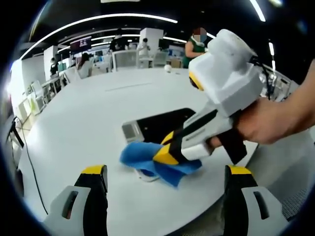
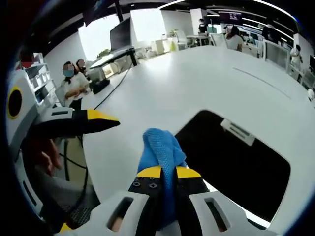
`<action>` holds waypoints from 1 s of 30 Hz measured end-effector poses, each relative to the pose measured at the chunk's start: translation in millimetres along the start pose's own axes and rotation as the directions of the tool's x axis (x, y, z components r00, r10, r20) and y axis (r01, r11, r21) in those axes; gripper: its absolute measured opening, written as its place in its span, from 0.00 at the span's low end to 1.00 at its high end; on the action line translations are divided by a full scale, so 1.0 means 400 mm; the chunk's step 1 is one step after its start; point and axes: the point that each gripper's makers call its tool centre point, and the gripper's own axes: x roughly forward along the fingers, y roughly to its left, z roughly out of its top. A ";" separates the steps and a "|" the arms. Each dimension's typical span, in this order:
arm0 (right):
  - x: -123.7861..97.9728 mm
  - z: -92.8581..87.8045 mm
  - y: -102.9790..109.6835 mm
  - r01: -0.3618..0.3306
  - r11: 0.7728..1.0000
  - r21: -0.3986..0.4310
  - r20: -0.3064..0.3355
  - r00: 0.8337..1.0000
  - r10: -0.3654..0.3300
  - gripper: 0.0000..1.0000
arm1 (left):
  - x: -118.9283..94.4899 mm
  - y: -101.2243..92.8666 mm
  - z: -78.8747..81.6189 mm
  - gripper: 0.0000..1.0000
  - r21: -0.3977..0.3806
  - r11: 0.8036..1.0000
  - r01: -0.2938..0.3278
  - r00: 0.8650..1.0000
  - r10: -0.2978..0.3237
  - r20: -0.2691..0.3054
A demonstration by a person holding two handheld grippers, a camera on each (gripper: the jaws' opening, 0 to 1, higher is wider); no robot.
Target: Wipe the mirror surface with the cleaning cloth until all visible marks leave the cleaned area.
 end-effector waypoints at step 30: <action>0.008 0.014 -0.014 0.024 0.999 -0.049 0.015 1.000 -0.023 0.03 | 0.003 -0.004 -0.005 1.00 0.000 1.000 0.006 1.000 -0.006 -0.014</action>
